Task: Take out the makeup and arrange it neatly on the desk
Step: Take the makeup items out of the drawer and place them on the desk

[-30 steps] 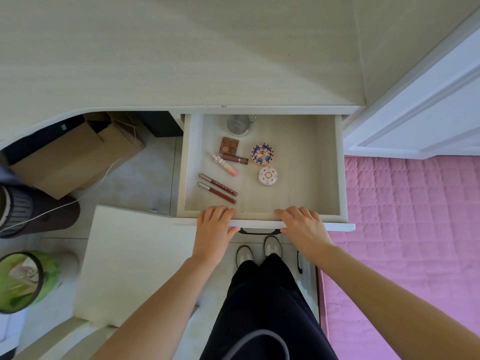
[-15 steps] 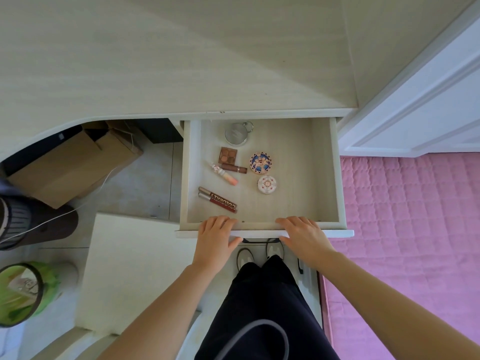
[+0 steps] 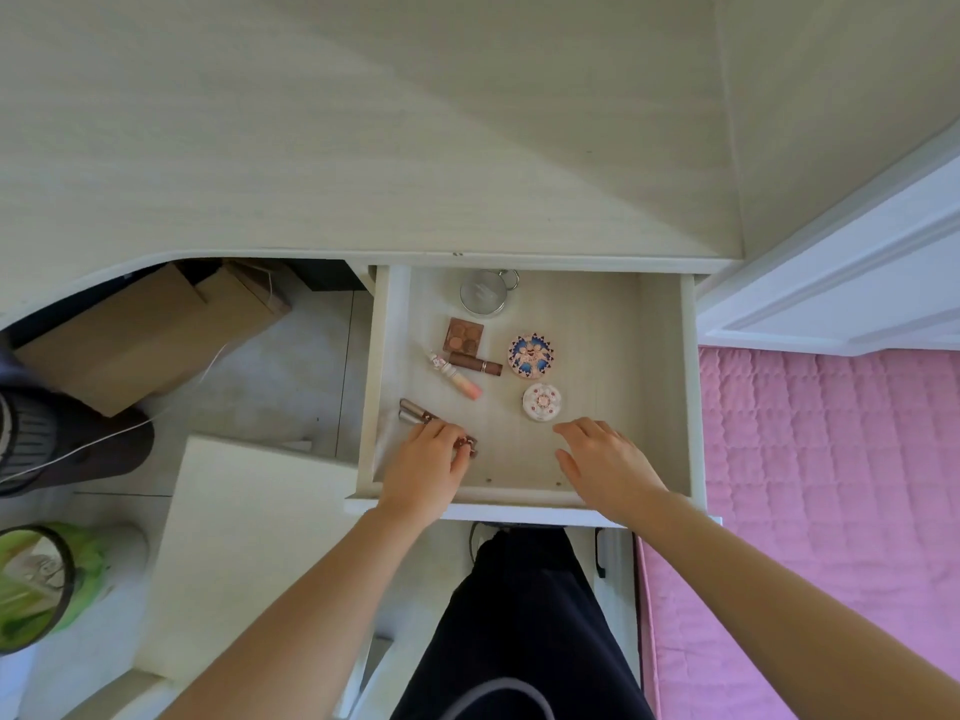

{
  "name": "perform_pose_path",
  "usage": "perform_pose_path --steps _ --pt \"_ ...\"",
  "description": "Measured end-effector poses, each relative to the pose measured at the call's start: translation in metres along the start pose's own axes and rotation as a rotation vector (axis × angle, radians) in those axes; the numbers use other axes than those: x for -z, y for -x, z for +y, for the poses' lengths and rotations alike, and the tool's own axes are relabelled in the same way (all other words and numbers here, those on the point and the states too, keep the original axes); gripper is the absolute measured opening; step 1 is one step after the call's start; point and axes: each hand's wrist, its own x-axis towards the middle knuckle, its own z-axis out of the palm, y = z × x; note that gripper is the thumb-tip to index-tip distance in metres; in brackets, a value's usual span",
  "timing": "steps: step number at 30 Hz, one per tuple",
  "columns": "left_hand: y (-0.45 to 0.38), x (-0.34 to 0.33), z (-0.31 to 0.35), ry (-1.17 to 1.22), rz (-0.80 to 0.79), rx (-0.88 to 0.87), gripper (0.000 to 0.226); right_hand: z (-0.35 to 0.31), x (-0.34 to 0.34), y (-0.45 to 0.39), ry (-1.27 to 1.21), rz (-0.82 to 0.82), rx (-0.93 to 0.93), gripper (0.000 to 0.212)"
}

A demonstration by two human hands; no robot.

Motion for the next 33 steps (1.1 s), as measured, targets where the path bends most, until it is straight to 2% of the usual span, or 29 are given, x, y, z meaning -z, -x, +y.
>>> perform_pose_path --steps 11,16,20,23,27,33 --pt "-0.108 0.013 0.014 -0.042 0.019 0.056 0.03 0.022 0.02 -0.105 0.034 -0.066 0.015 0.039" --pt "-0.163 0.013 0.017 -0.068 0.078 0.08 0.032 0.024 0.014 -0.142 0.006 -0.11 -0.095 0.046" --pt "-0.192 0.004 0.017 -0.11 0.121 0.052 0.055 0.021 -0.008 -0.158 -0.058 -0.085 -0.207 0.059" --pt "-0.203 -0.006 0.017 -0.166 0.078 0.04 0.071 0.015 -0.023 -0.163 -0.019 -0.024 -0.227 0.069" --pt "-0.199 -0.025 0.017 -0.212 -0.003 0.013 0.072 0.008 -0.034 -0.164 -0.01 0.036 -0.266 0.075" --pt "-0.185 -0.042 0.012 -0.222 0.113 -0.061 0.064 0.004 -0.04 -0.162 -0.018 0.077 -0.298 0.077"
